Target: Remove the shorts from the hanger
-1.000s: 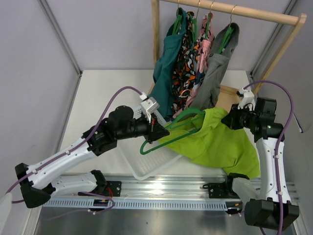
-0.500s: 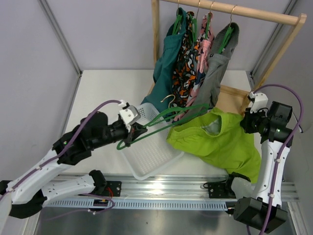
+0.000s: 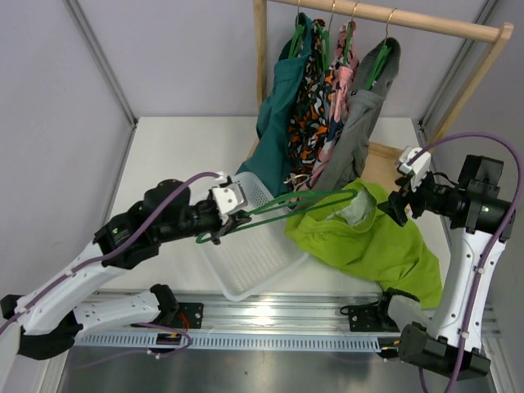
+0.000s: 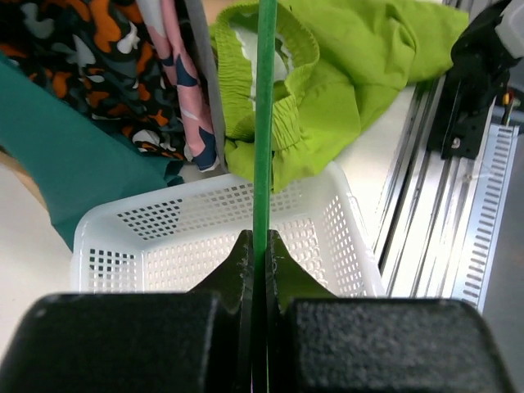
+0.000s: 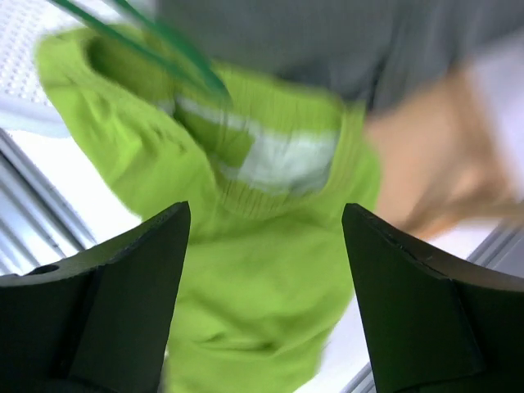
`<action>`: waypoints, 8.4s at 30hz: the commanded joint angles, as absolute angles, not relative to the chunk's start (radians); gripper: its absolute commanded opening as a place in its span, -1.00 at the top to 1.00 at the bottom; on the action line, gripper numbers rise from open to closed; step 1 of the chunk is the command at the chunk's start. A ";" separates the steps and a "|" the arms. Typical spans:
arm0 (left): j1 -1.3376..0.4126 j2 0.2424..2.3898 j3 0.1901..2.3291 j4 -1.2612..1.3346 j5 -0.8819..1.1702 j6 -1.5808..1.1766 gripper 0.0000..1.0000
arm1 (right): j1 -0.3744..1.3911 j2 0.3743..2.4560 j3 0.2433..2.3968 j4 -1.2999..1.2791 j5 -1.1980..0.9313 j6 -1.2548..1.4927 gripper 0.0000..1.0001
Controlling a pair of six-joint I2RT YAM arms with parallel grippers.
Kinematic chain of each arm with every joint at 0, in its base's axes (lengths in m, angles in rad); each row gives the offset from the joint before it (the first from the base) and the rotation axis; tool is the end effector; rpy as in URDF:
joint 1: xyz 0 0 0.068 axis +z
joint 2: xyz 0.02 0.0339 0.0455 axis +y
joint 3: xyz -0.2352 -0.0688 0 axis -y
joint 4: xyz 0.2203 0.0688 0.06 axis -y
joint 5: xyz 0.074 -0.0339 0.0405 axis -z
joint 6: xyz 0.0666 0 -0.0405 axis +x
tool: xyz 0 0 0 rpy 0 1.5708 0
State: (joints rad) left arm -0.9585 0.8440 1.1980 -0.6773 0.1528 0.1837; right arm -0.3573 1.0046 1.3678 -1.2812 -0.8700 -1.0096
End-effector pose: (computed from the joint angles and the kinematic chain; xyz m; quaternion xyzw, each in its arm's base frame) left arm 0.0964 -0.1549 0.3775 0.4750 0.6568 -0.2774 0.5158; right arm 0.1578 -0.0046 0.3534 -0.4032 0.7704 0.1259 0.4775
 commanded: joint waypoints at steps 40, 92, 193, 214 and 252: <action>-0.950 0.692 1.295 -0.259 -0.241 0.186 -0.98 | -0.054 0.595 1.290 -0.795 -0.841 -0.324 1.00; -0.951 0.680 0.936 -0.037 -0.055 -0.137 -0.98 | -0.314 1.592 2.197 -1.126 -0.359 -0.120 1.00; -1.022 1.246 1.373 0.089 0.304 0.052 1.00 | 0.243 0.950 1.603 -0.350 -0.793 -0.120 0.86; -1.019 1.157 1.986 -0.416 -0.307 0.374 1.00 | 0.057 0.822 1.471 -0.575 -0.399 -0.253 -0.99; -0.925 1.031 1.793 -0.393 -0.388 0.160 1.00 | -0.035 0.762 1.278 -0.617 -0.448 -0.202 -0.99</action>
State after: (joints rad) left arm -0.9504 1.0016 1.8557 -0.4347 -0.4294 0.2367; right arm -0.0280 0.7769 1.2819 -0.6323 -0.4385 -0.2142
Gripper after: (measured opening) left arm 0.103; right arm 0.993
